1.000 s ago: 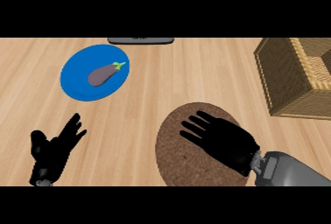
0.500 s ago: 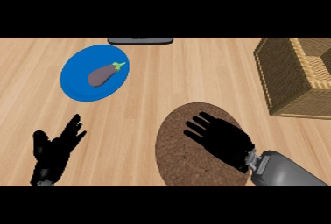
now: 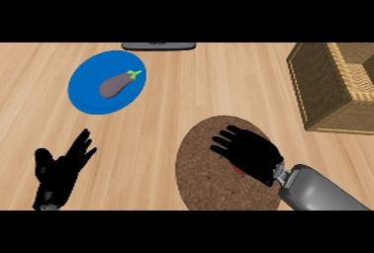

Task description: Pick the bell pepper from the placemat and place it in the basket

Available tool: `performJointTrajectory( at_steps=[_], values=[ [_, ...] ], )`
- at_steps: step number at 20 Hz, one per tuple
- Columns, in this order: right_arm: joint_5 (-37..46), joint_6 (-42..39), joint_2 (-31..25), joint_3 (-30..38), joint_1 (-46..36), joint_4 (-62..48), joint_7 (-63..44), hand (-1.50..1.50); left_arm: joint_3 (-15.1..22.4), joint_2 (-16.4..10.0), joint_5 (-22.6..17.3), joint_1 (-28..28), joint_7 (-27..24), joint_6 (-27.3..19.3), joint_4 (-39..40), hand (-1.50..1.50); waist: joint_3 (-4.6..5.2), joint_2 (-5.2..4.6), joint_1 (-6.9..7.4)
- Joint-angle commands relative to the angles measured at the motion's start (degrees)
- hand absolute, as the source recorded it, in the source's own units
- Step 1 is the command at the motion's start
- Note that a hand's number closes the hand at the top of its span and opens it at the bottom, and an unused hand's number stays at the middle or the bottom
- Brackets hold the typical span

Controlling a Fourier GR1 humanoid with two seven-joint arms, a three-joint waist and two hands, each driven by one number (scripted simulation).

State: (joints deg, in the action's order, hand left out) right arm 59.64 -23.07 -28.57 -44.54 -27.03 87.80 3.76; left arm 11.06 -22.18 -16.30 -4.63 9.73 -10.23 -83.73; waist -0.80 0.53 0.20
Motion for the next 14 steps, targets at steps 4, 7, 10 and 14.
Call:
performJointTrajectory(
  at_steps=[4, 7, 10, 14],
  values=[
    [5.6, 4.3, 0.1, -1.5, -1.5, -0.4, 4.9, 1.50, 0.2, 0.8, 0.6, -2.5, 1.2, 1.1, 4.1, 0.00, 0.81, -0.55, 0.10],
    [8.5, 9.1, 0.7, -2.1, -1.0, -4.7, 6.8, 1.50, 0.1, 1.8, 0.9, -1.2, 2.1, 0.7, 4.9, 0.00, 0.79, -0.65, 0.10],
    [7.6, 6.9, 1.4, 1.0, 3.0, -3.0, 0.6, 1.50, -1.8, -1.6, -0.6, -2.8, 4.2, 2.9, 1.3, 0.00, 0.77, -0.44, -0.27],
    [-0.6, 4.0, 8.5, 13.9, 9.1, -8.1, -15.8, 1.50, -1.2, 0.4, 0.1, -3.9, 3.0, 0.7, 1.8, 0.00, 0.75, -0.58, -3.09]
  ],
)
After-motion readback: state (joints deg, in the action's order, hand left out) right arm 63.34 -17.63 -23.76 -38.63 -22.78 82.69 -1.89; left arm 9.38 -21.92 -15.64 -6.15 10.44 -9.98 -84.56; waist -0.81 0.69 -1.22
